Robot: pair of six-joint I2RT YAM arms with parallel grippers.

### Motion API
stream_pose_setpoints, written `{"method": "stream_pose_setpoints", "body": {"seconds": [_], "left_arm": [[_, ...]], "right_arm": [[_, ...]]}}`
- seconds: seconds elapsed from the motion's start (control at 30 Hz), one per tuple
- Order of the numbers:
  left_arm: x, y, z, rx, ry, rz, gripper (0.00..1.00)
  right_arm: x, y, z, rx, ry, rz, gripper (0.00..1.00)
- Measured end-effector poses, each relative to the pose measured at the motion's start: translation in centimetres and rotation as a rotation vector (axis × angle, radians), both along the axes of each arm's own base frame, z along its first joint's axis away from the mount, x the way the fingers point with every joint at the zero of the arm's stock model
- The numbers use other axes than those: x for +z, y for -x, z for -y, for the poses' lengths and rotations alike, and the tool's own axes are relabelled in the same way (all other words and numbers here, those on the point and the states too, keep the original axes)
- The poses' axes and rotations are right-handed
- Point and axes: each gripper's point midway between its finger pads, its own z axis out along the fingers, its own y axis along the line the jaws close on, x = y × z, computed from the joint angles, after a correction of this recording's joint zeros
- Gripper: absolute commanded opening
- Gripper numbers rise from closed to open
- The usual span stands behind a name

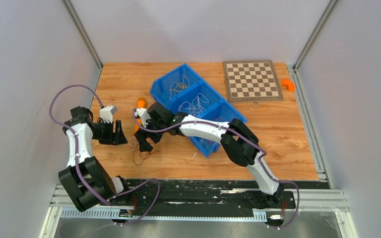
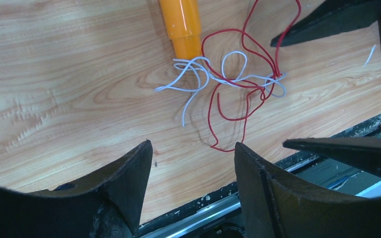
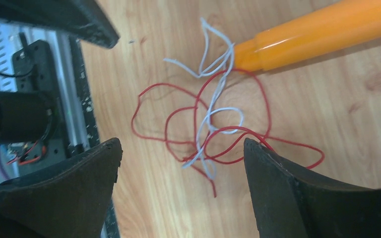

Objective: Untangle the cables

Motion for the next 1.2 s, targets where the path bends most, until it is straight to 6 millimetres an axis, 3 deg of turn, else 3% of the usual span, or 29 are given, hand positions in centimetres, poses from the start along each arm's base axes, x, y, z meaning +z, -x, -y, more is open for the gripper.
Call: {"method": "stream_pose_setpoints", "body": {"seconds": [0.1, 0.27, 0.37, 0.43, 0.53, 0.6, 0.77, 0.9, 1.07, 1.13, 1.2], "left_arm": [[0.1, -0.1, 0.0, 0.01, 0.002, 0.002, 0.7], [0.2, -0.5, -0.1, 0.029, 0.004, 0.009, 0.7], [0.2, -0.6, -0.1, 0.041, 0.011, 0.008, 0.7], [0.2, -0.6, -0.1, 0.045, 0.013, 0.009, 0.69], [0.3, -0.7, 0.0, 0.048, 0.017, 0.01, 0.69], [0.3, -0.8, -0.1, 0.051, 0.016, 0.013, 0.69], [0.3, -1.0, -0.2, 0.054, 0.014, 0.021, 0.69], [0.4, -1.0, -0.1, 0.056, 0.018, 0.021, 0.69], [0.2, -1.0, -0.1, 0.056, 0.022, 0.013, 0.69], [0.1, -1.0, -0.1, 0.055, 0.025, 0.008, 0.69], [0.0, -1.1, -0.1, 0.055, 0.028, 0.004, 0.69]], "right_arm": [[-0.6, -0.9, -0.9, -0.023, 0.006, 0.03, 0.83], [-3.3, -1.6, -1.2, -0.038, 0.044, 0.055, 0.56], [-4.7, -2.0, -1.1, -0.041, 0.069, 0.074, 0.47], [-5.1, -2.2, -1.0, -0.041, 0.077, 0.088, 0.48], [-4.7, -2.5, -1.3, -0.04, 0.068, 0.1, 0.62], [-4.1, -2.6, -1.7, -0.041, 0.05, 0.107, 0.64], [-2.0, -3.4, -3.0, -0.051, -0.008, 0.133, 0.46], [-1.3, -4.3, -3.7, -0.068, -0.032, 0.171, 0.41], [-3.9, -4.5, -3.5, -0.063, 0.014, 0.183, 0.59], [-4.8, -4.4, -3.2, -0.055, 0.034, 0.176, 0.54], [-5.1, -4.1, -2.9, -0.047, 0.048, 0.167, 0.42]]}}
